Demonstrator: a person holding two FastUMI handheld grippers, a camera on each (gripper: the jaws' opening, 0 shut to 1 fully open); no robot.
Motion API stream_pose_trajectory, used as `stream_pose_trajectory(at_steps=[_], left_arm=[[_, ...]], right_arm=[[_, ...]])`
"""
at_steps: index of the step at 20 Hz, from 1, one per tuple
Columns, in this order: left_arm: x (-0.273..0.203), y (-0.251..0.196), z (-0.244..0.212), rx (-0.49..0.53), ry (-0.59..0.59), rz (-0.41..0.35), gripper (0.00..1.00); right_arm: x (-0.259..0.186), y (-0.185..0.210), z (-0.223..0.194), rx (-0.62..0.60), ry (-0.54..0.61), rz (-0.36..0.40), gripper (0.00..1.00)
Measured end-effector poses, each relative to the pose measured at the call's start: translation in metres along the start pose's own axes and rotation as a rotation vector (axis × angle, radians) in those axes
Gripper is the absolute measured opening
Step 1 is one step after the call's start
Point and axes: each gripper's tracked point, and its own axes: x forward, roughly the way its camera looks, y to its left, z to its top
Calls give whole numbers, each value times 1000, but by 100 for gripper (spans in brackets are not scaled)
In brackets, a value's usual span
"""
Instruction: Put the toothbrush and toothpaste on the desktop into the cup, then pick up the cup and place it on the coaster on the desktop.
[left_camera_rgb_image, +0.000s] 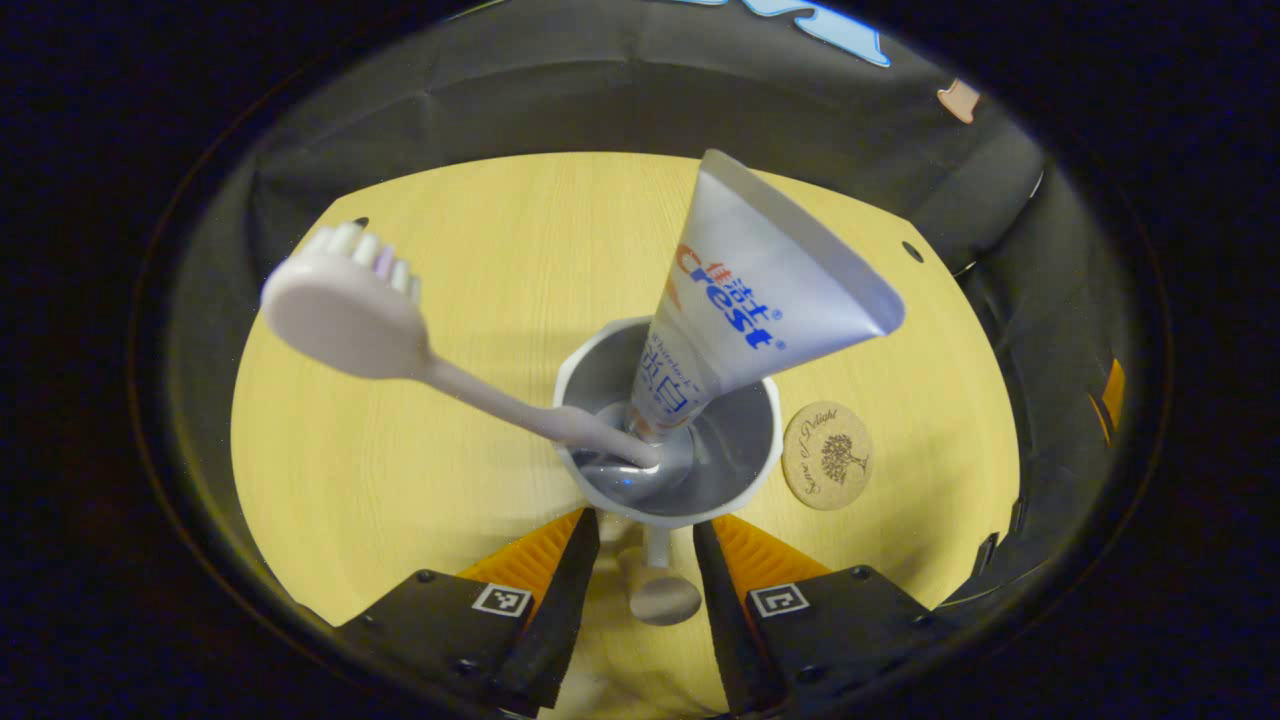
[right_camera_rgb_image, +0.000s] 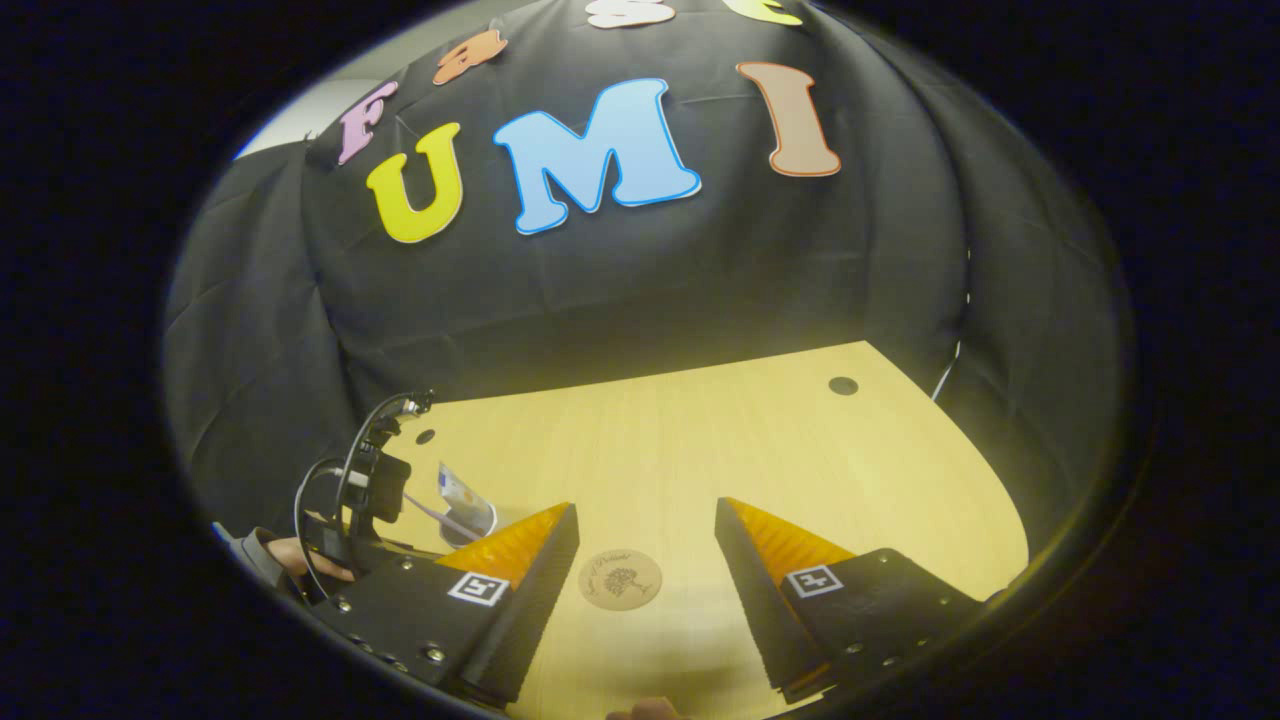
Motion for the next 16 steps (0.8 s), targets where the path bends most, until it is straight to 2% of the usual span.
stream_pose_trajectory(at_steps=[2,3,9,10,11,13,14,15,16], left_arm=[[6,-2,-3,-9,24,6,60],[7,-2,-7,-7,41,18,52],[6,-7,-6,94,14,85,41],[6,-9,-8,116,-3,87,29],[5,-10,-7,131,-20,96,35],[3,-12,-10,164,-42,112,32],[2,-15,-10,168,-54,112,37],[0,-20,-9,165,-65,103,38],[-4,-25,-7,168,-75,100,32]], right_arm=[[0,-3,-2,7,5,1,86],[1,-5,-2,9,6,1,86],[0,-12,-5,22,12,4,85],[0,-13,-6,27,13,6,85],[-1,-15,-6,32,14,6,85],[-2,-19,-7,39,14,7,85],[-3,-21,-7,43,14,6,85],[-4,-23,-7,47,14,5,85],[-4,-25,-7,51,13,4,85]])
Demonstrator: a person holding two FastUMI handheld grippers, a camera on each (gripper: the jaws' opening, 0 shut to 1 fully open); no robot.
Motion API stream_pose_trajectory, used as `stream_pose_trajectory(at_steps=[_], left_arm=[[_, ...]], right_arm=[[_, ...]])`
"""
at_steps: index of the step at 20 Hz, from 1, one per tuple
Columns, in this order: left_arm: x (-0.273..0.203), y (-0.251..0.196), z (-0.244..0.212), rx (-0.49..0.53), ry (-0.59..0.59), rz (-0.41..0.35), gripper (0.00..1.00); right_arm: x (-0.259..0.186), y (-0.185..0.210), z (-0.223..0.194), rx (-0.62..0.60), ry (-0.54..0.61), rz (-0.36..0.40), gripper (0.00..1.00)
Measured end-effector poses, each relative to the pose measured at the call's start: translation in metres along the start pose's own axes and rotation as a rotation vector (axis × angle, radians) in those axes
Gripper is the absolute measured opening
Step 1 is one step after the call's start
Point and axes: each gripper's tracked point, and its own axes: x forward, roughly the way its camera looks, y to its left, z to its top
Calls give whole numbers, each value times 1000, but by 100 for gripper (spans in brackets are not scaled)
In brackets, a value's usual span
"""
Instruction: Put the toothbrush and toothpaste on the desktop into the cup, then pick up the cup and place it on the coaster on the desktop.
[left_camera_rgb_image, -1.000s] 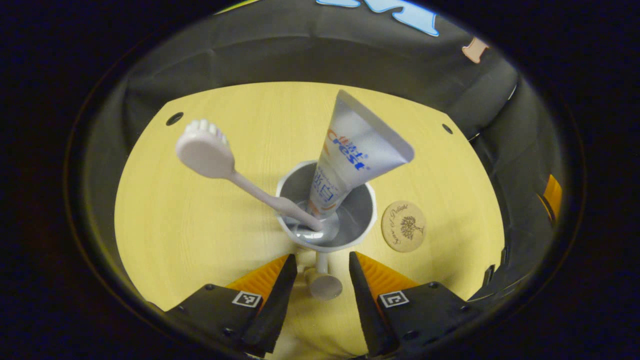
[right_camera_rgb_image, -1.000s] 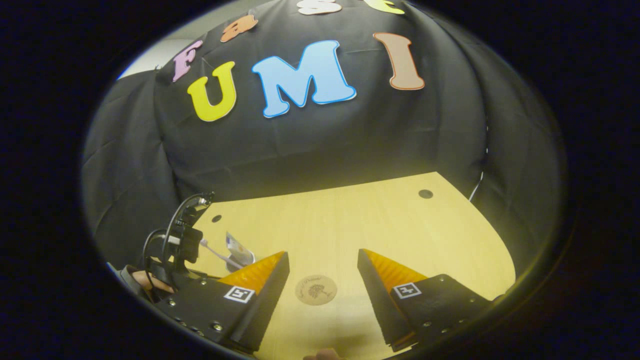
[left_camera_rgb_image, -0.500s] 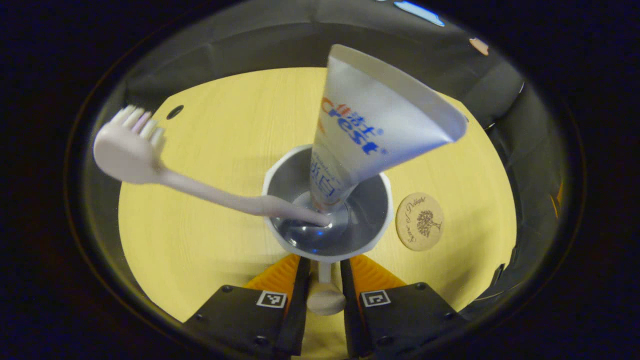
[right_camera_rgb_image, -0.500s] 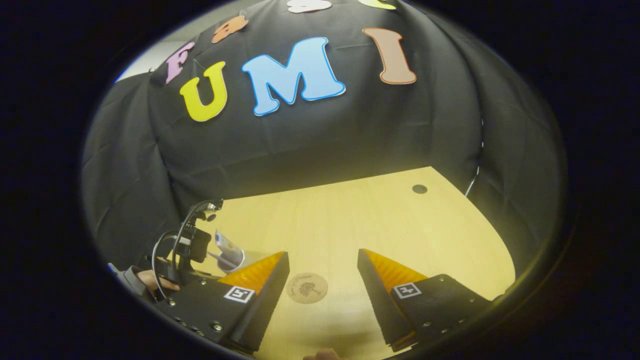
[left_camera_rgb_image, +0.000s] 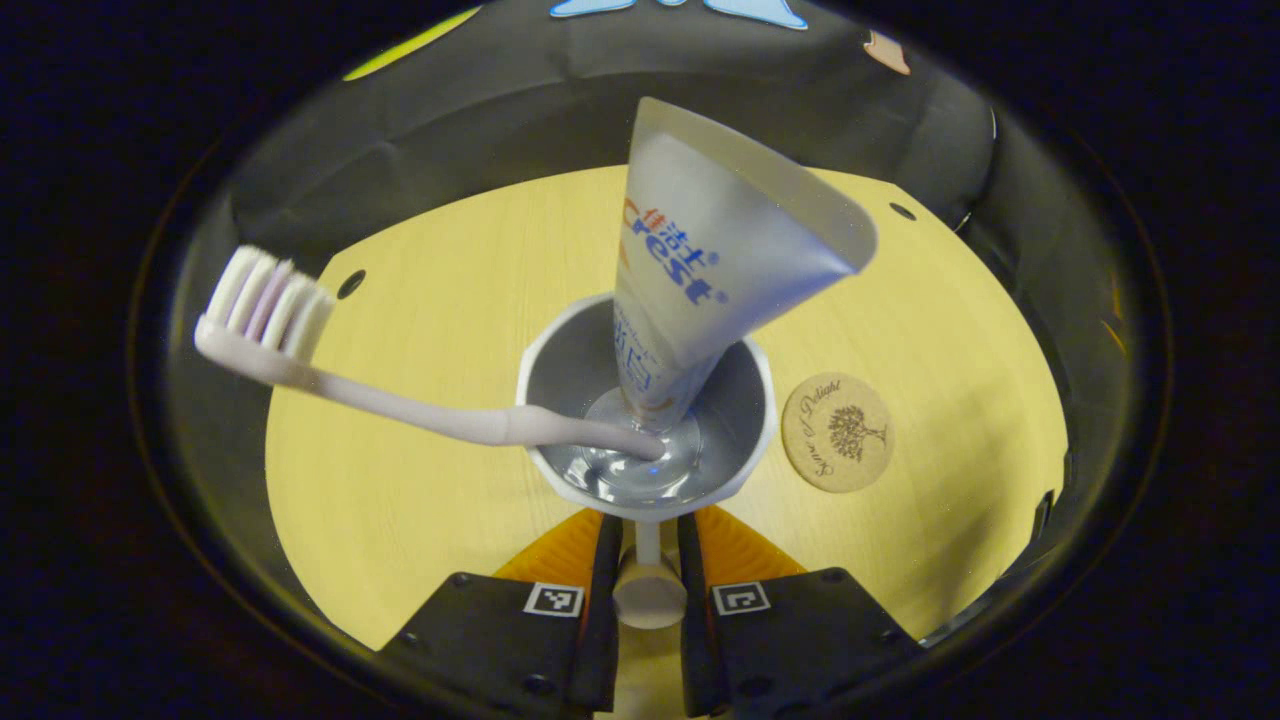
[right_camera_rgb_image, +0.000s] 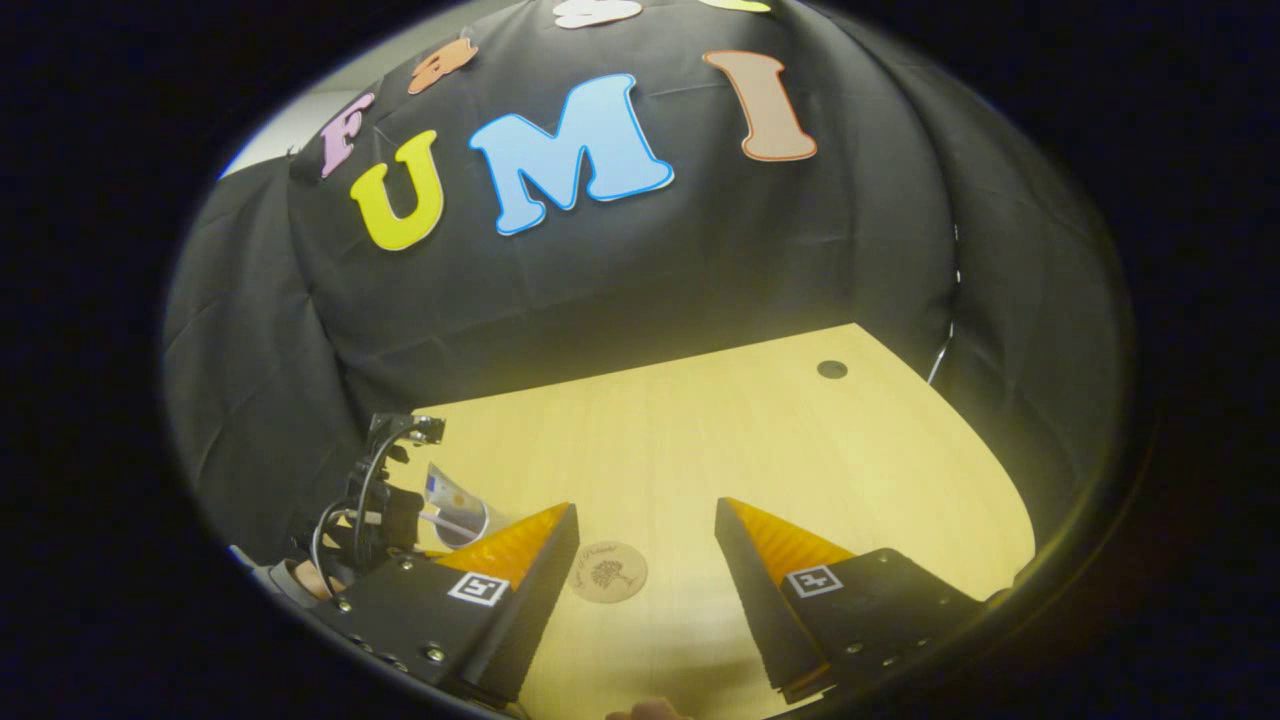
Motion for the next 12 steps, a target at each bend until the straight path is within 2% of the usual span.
stream_pose_trajectory(at_steps=[3,12], left_arm=[[-7,-18,10,38,-36,-8,32],[-18,-115,30,77,-15,-123,32]], right_arm=[[-4,-5,1,10,-4,2,85],[-18,-29,3,19,-21,-1,85]])
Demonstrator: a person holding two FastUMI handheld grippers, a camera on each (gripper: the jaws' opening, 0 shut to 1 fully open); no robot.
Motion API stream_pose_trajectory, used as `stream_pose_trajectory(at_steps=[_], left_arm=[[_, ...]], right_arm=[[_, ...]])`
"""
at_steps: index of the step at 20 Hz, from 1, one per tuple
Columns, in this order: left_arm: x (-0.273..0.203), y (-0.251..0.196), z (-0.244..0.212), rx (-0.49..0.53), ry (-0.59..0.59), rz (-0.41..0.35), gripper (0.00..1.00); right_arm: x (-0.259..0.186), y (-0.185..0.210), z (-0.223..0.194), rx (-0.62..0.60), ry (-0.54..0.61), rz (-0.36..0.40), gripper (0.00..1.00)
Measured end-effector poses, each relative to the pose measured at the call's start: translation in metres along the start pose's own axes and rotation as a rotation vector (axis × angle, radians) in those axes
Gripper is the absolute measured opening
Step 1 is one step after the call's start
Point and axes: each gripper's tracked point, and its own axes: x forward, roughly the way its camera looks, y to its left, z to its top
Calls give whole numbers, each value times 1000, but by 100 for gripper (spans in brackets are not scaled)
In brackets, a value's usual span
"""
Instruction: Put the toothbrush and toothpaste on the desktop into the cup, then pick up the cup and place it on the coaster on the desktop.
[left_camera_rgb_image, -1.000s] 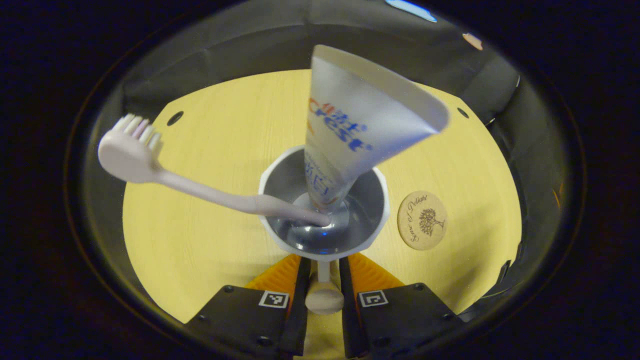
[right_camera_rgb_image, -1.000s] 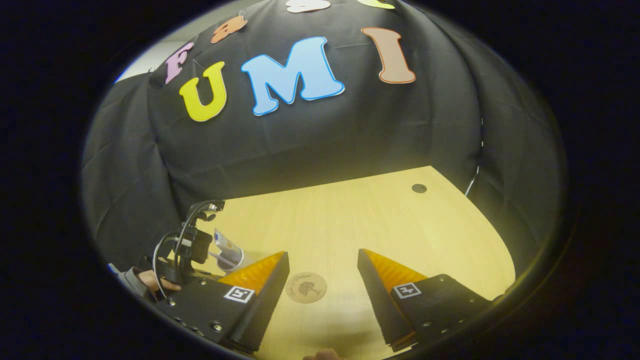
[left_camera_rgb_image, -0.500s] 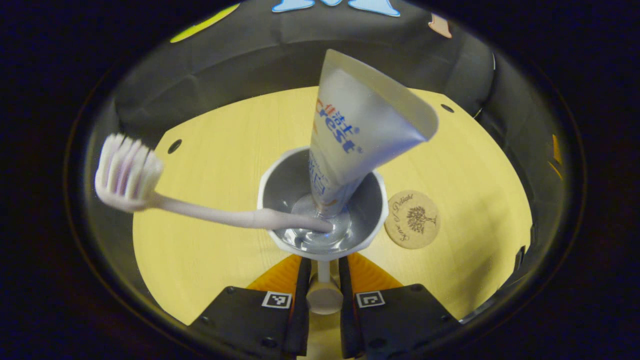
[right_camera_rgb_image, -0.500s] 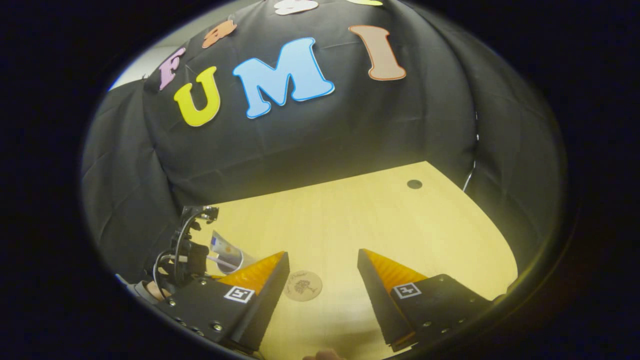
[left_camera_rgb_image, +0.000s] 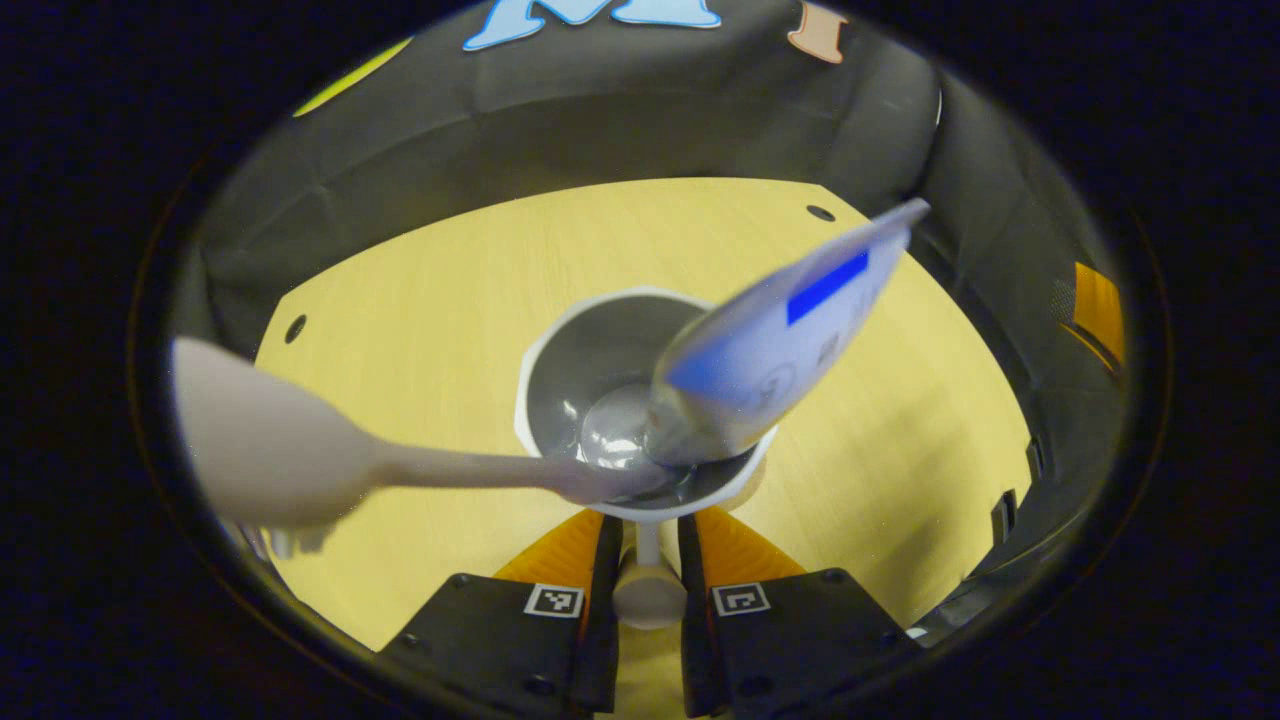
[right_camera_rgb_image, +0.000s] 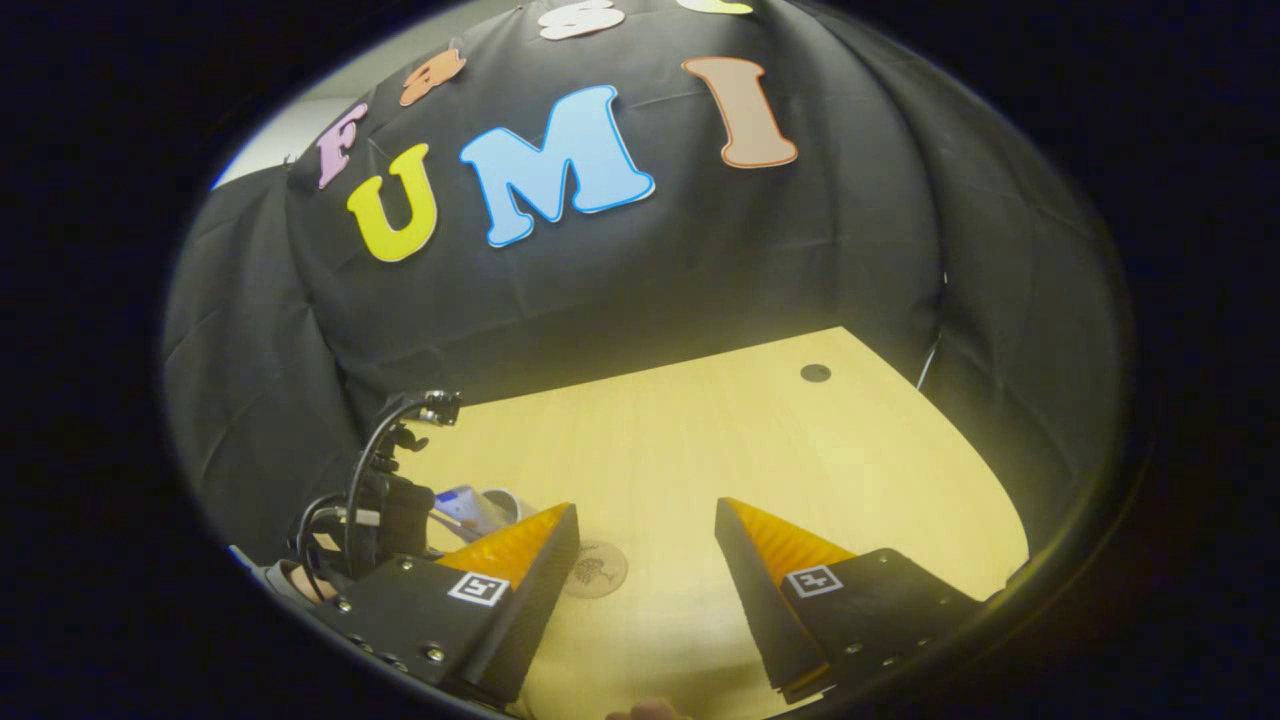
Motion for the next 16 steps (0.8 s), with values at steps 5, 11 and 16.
stream_pose_trajectory(at_steps=[5,11,16], left_arm=[[17,-27,-1,15,38,-15,32],[31,-37,-10,-2,100,-8,32],[32,-37,-14,-8,131,6,34]], right_arm=[[-6,-20,-3,28,1,-14,80],[-9,-36,-4,43,4,-17,85],[-9,-40,-4,37,13,-9,81]])
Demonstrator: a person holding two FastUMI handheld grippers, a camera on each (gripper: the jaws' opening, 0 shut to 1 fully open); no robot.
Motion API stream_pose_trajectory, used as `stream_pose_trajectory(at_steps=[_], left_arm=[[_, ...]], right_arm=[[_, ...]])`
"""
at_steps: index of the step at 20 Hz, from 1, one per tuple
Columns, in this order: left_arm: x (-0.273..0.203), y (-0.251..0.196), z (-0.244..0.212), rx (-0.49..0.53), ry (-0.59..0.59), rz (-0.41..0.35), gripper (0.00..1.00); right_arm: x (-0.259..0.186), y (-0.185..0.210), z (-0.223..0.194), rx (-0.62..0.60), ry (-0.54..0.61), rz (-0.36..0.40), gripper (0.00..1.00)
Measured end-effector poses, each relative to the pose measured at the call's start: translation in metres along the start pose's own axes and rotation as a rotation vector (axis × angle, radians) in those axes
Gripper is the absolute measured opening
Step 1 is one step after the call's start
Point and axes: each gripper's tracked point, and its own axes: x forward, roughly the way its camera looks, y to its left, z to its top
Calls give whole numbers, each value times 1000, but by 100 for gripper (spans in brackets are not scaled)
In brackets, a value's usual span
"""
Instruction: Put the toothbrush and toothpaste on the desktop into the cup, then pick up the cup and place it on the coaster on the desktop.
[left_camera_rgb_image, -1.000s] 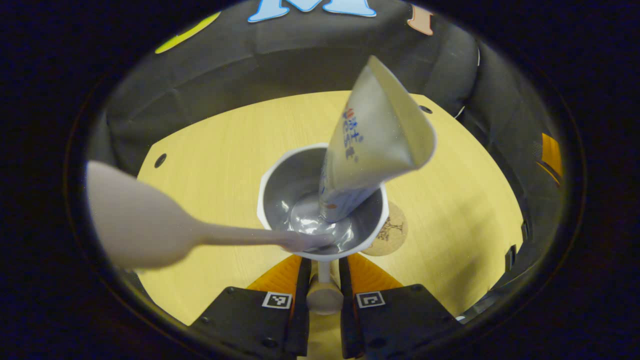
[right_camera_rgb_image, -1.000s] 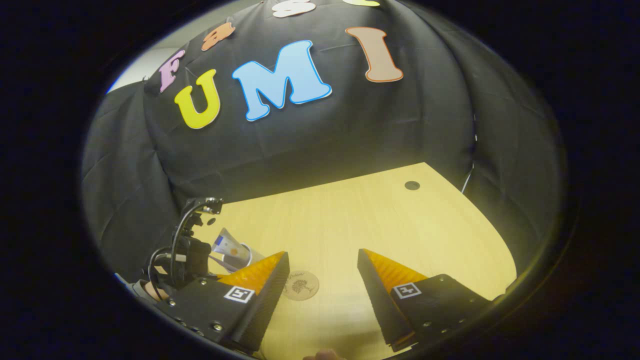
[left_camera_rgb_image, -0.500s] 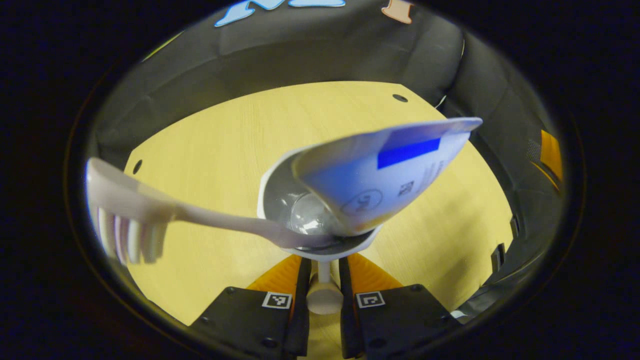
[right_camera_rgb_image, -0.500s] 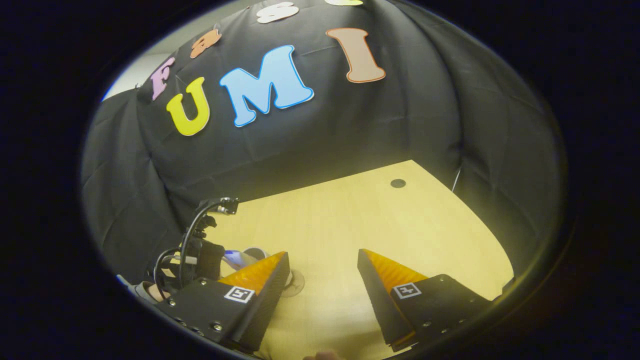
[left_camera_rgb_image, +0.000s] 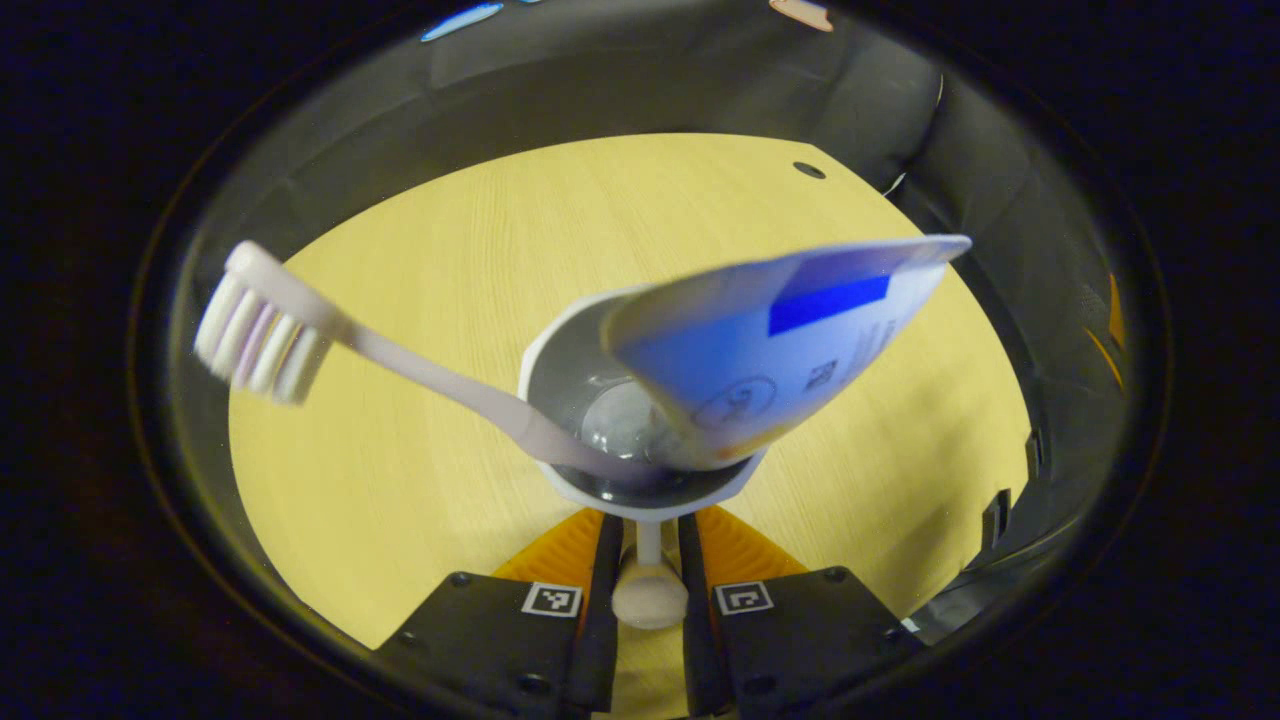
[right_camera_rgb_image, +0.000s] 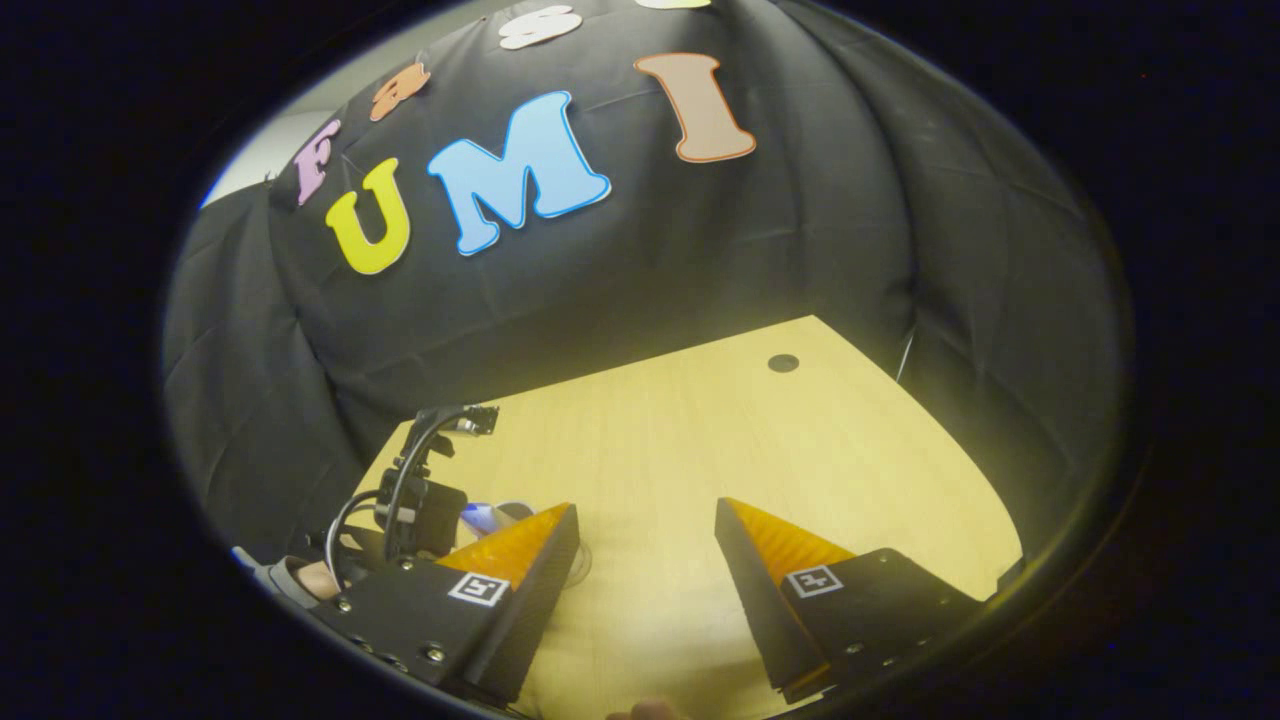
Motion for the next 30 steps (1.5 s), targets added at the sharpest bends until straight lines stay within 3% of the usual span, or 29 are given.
stream_pose_trajectory(at_steps=[1,2,3,4,5,7,9,11,12,13,15,16,17,18,20,24,25,27,28,30], left_arm=[[-4,-2,1,3,-3,2,34],[-6,-3,2,3,-7,2,42],[-8,-2,3,0,-17,-1,31],[-11,-3,5,-2,-27,-3,43],[-14,-1,4,-5,-38,1,43],[-23,-3,5,-25,-66,-11,52],[-36,-6,4,-48,-106,-33,67],[-54,2,3,-63,-149,-21,74],[-65,7,2,-74,-175,-12,70],[-77,10,0,-84,-206,-12,75],[-105,20,-1,-106,-275,7,87],[-121,25,-1,-118,-316,12,84],[-136,30,0,-131,-360,17,89],[-150,34,1,-144,-404,23,84],[-180,45,2,-161,-492,31,84],[-240,74,11,-175,-674,48,88],[-254,81,12,-182,-715,50,84],[-283,96,13,-198,-792,52,93],[-298,105,14,-205,-834,57,88],[-323,120,11,-208,-908,68,88]], right_arm=[[0,1,0,0,2,6,81],[0,3,0,-1,2,12,86],[0,4,1,-4,1,16,85],[0,6,2,-8,-1,20,86],[-2,8,3,-13,-3,24,86],[-4,13,4,-25,-8,34,86],[-8,19,6,-45,-19,41,86],[-14,26,9,-73,-35,47,85],[-18,30,11,-89,-46,50,80],[-22,35,13,-105,-58,52,85],[-29,45,17,-140,-79,60,80],[-33,50,18,-158,-91,64,85],[-37,55,20,-178,-105,64,80],[-41,58,22,-198,-120,59,85],[-49,70,29,-232,-158,44,85],[-64,99,41,-273,-226,20,85],[-70,108,43,-282,-243,16,85],[-78,123,49,-300,-280,7,81],[-83,130,51,-307,-299,3,85],[-89,142,54,-312,-335,-3,85]])
